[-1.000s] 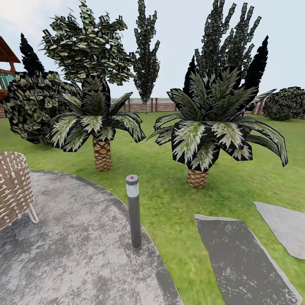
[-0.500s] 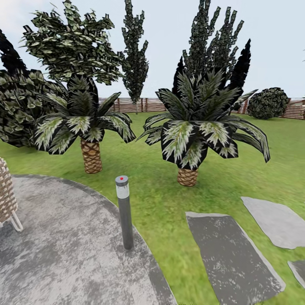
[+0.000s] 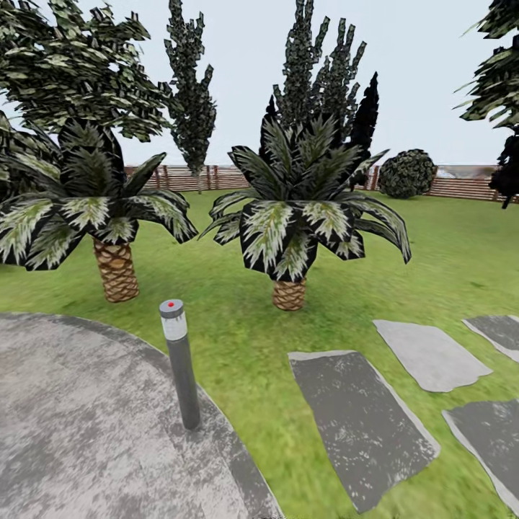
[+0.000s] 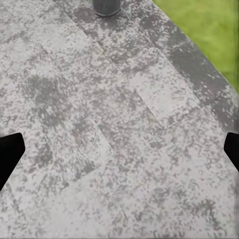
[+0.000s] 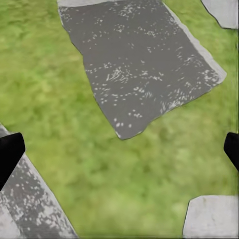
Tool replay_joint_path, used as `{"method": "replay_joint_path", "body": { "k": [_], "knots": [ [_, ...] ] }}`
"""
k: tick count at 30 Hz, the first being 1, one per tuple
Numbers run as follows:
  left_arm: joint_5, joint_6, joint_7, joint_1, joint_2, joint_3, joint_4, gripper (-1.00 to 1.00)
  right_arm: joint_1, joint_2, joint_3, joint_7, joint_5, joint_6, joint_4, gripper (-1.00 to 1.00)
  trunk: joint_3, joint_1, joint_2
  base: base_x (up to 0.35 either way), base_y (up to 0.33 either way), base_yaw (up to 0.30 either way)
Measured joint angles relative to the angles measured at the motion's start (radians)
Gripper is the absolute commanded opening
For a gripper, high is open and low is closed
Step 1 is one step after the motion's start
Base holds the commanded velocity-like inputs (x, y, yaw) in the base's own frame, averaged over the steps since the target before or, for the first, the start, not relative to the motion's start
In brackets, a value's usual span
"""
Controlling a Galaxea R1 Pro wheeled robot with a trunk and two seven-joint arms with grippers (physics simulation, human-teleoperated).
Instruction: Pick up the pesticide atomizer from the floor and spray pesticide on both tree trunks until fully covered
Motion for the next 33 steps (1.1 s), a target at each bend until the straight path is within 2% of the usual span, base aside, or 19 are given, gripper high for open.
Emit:
{"method": "replay_joint_path", "body": {
  "k": [18,33],
  "knots": [
    [-0.001,-0.001,0.001,0.000,0.002,0.006,0.000,1.00,0.000,0.000,0.001,0.002,0.003,0.000,0.001,1.00,-0.071,0.069,-0.126,0.000,0.000,-0.272],
    [-0.001,-0.001,0.001,0.000,0.002,0.006,0.002,1.00,0.000,0.002,0.003,-0.001,0.003,0.000,0.000,1.00,-0.120,0.126,-0.231,0.000,0.000,-0.022]
  ]
}}
